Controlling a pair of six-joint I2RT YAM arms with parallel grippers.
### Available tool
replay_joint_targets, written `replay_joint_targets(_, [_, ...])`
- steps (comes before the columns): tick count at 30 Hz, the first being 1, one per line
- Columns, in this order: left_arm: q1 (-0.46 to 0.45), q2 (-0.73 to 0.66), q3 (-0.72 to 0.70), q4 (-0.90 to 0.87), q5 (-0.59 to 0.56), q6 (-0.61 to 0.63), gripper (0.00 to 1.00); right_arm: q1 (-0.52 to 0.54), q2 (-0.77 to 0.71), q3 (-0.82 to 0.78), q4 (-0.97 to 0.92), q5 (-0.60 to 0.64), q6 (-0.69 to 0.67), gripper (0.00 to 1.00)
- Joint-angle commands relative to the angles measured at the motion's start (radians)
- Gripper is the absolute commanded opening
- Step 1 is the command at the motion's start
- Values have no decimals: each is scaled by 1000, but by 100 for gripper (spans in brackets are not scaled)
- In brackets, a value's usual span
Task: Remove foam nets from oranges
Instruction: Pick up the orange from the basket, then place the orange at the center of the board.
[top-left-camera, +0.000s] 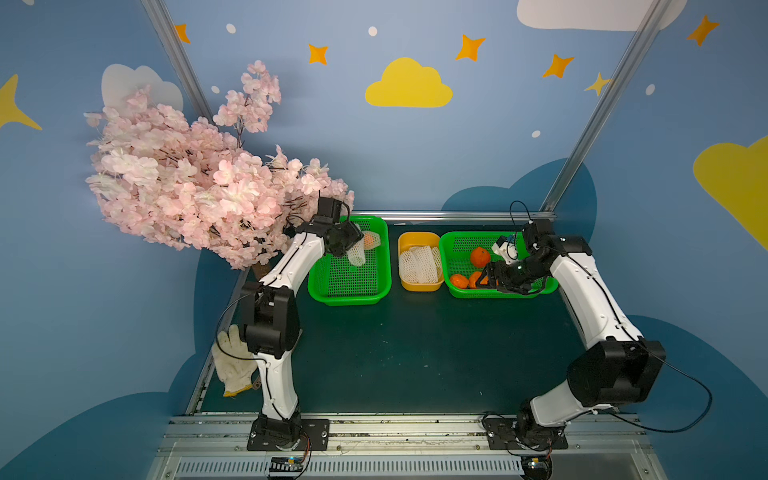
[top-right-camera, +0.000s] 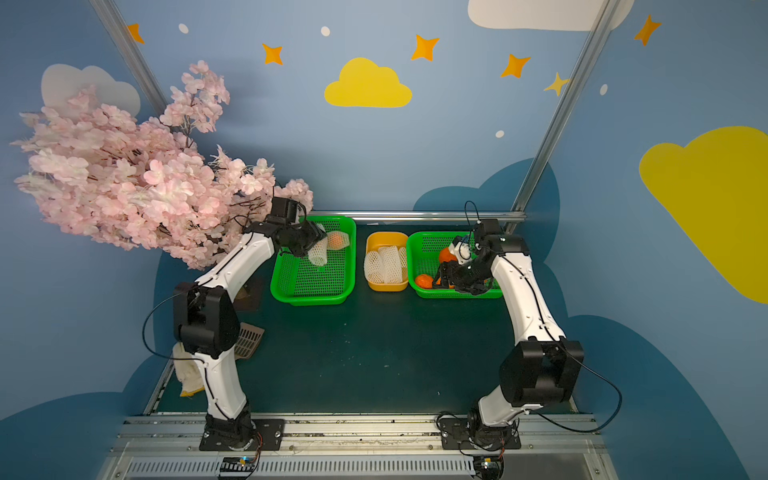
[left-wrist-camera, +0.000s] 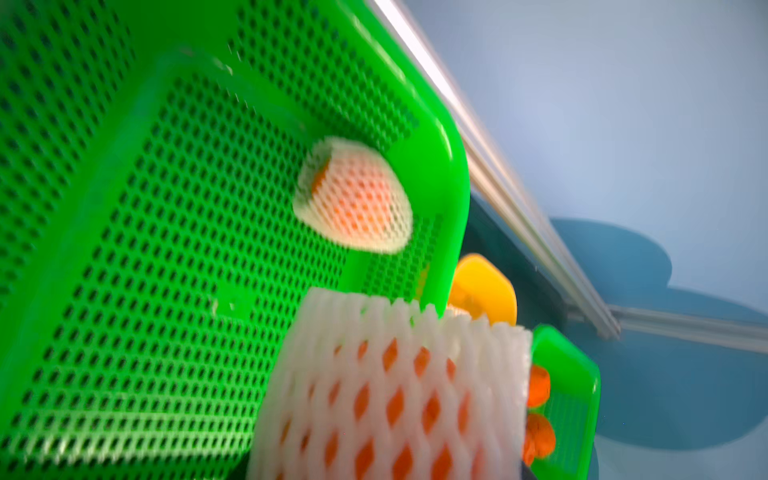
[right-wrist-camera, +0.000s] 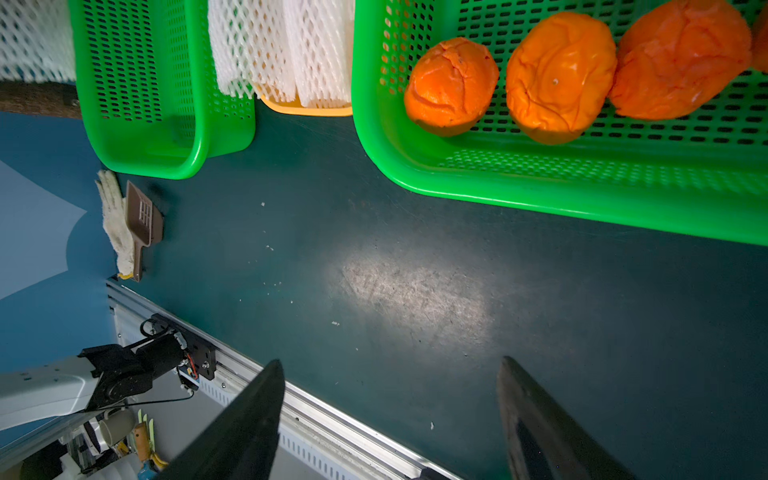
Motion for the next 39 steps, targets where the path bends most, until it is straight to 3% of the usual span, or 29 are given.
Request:
replay_joint_targets(1, [-79,-104,-159,24,51,11,61,20,-38,-13,19,-46,19,80])
replay_joint_targets(8, [-306,-319,-406,14,63,-31,61,135,-99,-82,38,-106,70,80])
replay_joint_targets(15, [-418,-253,-521,87,177,-74,61,267,-152,-293,154,-162,181,80])
replay_joint_targets(21, [-441,-88,-469,73,280,-17,63,298,-163,-405,232,-181,238,80])
replay_joint_targets(27, [-457,27,-413,33,291,42,69,311,-155,-464,274,-190,278,80])
replay_joint_targets(32, [-456,-30,-433,28,276,63,89,314,-174,-470,256,-174,271,80])
replay_joint_targets(39, [-440,-220,-556,35,212,104,97,316,-165,-468,229,-213,226,80])
